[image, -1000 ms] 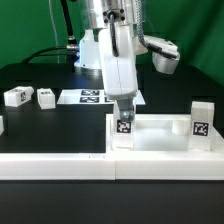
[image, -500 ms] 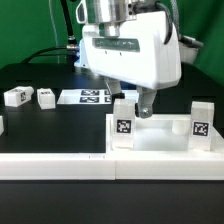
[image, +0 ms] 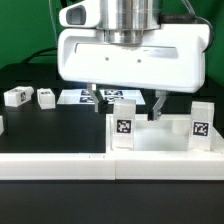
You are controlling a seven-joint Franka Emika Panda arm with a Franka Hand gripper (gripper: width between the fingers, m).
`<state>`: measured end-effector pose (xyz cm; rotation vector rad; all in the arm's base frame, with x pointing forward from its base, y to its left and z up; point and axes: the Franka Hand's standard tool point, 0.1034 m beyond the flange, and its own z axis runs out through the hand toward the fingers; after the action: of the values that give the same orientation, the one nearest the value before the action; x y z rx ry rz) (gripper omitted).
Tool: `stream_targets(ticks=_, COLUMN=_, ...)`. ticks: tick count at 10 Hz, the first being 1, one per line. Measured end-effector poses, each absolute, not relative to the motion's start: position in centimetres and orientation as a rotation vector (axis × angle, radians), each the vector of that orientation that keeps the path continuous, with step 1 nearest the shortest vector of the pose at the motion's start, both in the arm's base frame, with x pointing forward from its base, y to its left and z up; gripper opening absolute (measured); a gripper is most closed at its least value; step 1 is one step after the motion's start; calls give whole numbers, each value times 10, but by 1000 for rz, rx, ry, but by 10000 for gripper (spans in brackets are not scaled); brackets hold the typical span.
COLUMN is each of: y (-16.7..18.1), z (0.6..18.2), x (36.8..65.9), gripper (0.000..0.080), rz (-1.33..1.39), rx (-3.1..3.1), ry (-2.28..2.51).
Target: Assemble square table
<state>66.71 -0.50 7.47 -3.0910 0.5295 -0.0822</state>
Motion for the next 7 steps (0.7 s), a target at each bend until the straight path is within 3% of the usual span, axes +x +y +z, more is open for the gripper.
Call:
stream_targets(ticks=2, y=-5, z=73, x=667, gripper=649, rz=-80, rx=-3099, ry=461)
stream_targets(ticks=3, y=-5, z=73, x=667, gripper=514, rz=-79, rx=-3102, ry=452)
stream_targets(ticks=4, y=-5, z=73, x=667, gripper=514, rz=-79, rx=-3091, ry=506)
stream_targets(ticks=5, y=-5, z=73, x=667, gripper=376, rz=-78, rx=-3056, ry=665)
stream_targets(ticks=6, y=-5, z=73, x=667, gripper=287, rz=-77, rx=-3027, ry=782)
stream_targets(ticks=7, y=-5, z=73, x=667, gripper=287, rz=-76, rx=-3004, ry=857)
